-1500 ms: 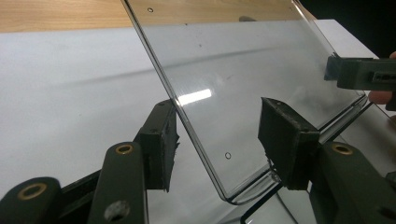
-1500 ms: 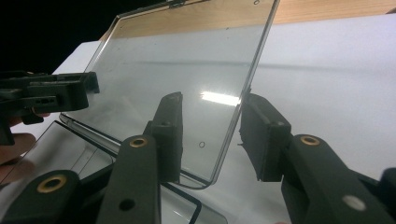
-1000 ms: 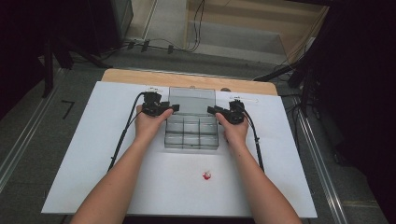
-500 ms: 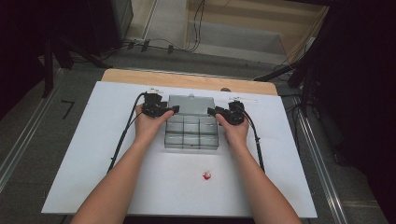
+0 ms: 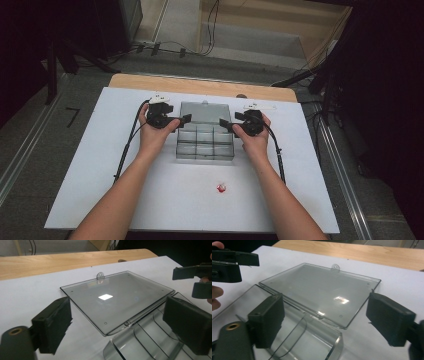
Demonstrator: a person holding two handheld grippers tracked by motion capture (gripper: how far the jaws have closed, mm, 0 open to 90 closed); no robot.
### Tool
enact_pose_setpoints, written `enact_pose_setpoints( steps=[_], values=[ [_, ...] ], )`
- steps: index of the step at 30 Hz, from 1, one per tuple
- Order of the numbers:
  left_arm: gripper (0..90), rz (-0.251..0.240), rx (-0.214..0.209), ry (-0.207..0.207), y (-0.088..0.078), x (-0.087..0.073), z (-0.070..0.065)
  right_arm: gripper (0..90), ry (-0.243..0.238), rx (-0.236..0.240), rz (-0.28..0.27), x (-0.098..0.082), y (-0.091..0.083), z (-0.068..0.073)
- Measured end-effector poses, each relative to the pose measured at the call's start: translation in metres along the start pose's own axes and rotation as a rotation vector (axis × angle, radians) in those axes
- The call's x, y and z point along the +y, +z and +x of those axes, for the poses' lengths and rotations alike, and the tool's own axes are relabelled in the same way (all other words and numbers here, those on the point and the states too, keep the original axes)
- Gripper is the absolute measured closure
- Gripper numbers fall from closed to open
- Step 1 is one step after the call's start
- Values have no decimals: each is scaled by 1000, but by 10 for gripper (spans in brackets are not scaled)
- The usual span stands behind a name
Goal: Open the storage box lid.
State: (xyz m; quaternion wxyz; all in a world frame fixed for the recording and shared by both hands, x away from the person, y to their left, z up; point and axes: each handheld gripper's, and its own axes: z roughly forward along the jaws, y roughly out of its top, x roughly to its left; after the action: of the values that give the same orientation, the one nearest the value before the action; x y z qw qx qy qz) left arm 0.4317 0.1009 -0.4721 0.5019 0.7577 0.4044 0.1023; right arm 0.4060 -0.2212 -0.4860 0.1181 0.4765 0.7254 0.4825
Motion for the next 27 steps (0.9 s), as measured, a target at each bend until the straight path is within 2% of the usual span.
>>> enact_pose_setpoints(
  steps=[5,9,11,13,16,25,27],
  values=[
    [38,-23,-23,19,-14,-2,-7,83,-31,3,-11,-1,-12,6],
    [10,-29,-33,43,-24,-5,-13,59,-41,27,-27,-5,-23,11],
    [0,-30,-35,60,-28,-7,-17,4,-45,43,-33,-6,-28,13],
    [0,-36,-45,65,-33,-8,-20,4,-55,50,-41,-8,-33,16],
    [0,-39,-38,92,-40,-12,-27,4,-72,52,-53,-10,-40,21],
    [0,-69,-58,109,-65,-26,-40,0,-118,65,-73,-17,-55,35],
    [0,-72,-50,125,-70,-29,-44,0,-129,76,-78,-19,-58,37]
  ],
)
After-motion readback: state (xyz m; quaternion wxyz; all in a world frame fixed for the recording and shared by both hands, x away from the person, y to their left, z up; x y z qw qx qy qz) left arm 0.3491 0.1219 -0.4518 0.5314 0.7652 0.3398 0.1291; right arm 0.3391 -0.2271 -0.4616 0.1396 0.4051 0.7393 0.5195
